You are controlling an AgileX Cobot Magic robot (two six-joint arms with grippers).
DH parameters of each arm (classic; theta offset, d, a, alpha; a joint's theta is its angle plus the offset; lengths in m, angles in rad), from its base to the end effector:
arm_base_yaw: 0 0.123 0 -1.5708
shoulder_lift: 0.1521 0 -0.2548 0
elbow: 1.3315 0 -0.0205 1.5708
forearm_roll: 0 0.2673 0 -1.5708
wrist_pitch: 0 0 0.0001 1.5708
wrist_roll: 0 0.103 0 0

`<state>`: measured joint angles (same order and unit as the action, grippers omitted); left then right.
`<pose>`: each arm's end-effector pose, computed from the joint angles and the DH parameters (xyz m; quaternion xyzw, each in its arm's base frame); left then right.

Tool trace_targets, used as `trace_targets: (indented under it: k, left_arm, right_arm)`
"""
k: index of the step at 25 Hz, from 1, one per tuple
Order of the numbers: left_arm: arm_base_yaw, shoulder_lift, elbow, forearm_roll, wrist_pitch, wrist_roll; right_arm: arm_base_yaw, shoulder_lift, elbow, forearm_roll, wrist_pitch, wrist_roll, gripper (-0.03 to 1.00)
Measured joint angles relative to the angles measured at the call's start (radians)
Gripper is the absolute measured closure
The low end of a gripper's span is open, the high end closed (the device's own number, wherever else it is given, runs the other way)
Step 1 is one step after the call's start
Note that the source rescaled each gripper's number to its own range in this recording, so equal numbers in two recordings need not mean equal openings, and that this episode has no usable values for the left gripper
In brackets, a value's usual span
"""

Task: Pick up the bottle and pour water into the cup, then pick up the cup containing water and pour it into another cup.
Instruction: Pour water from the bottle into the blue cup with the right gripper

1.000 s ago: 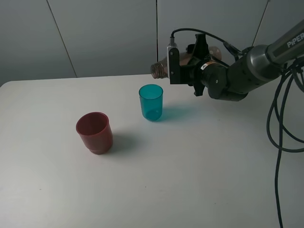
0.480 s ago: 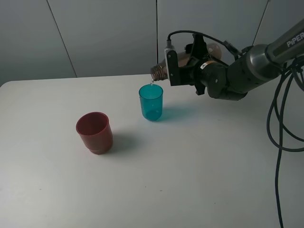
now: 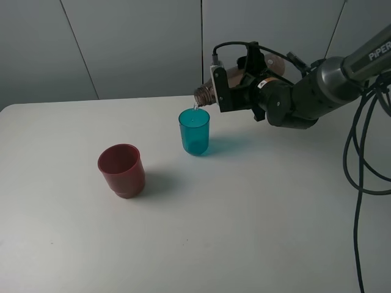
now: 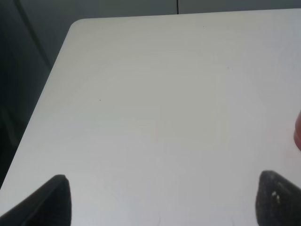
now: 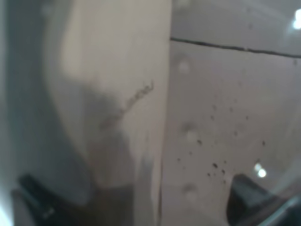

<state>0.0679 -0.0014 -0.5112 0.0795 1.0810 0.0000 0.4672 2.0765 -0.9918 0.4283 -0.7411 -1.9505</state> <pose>0.0477 0.0105 0.2815 -0.0312 0.8540 0.0572 0.5162 0.3811 0.1599 0.0816 -0.6485 0.4720 -0.4164 0.4281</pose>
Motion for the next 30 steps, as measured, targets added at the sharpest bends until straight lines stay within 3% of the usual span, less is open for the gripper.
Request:
trace_targets:
  k: [30]
  left_arm:
    - [0.000, 0.000, 0.000, 0.000, 0.000, 0.000]
  right_arm:
    - [0.000, 0.000, 0.000, 0.000, -0.012, -0.137, 0.96]
